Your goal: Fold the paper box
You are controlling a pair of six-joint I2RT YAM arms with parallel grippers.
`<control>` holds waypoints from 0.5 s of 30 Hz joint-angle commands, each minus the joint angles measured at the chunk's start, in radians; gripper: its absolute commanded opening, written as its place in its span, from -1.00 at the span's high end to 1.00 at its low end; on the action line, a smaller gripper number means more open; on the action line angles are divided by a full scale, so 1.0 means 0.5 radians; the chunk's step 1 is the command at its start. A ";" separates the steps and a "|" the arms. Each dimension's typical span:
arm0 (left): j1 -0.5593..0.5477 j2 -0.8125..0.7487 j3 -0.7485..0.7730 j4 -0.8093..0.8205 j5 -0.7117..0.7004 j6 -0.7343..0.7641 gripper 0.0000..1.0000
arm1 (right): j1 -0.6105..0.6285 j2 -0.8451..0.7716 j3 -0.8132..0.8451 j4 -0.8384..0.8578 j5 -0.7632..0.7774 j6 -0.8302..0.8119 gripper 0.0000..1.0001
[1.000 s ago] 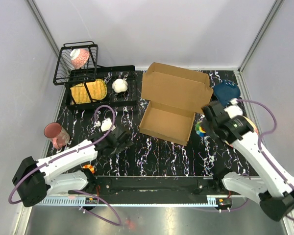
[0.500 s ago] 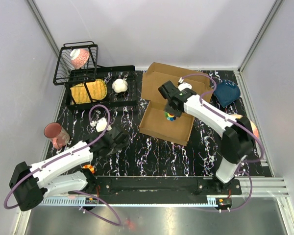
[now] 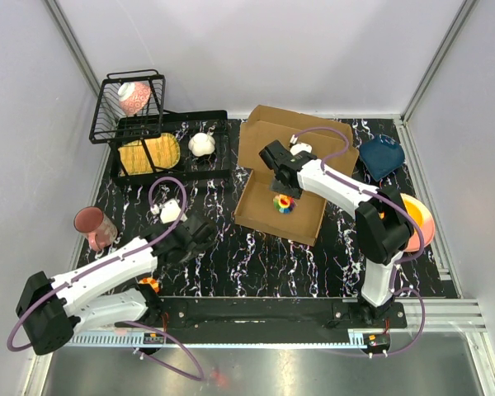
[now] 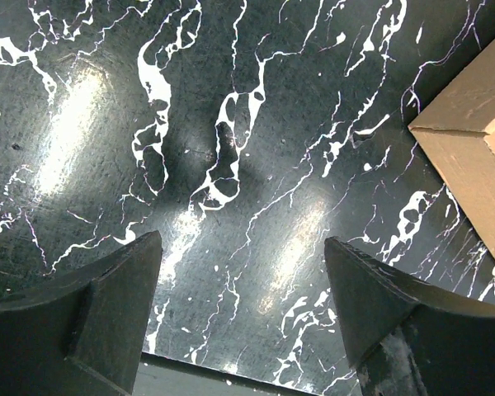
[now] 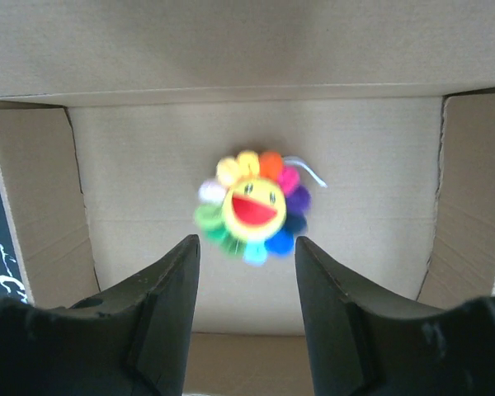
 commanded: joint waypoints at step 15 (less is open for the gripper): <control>0.052 0.168 0.349 0.151 -0.198 0.316 -0.77 | 0.135 -0.947 -0.141 -0.051 0.220 -0.377 -0.20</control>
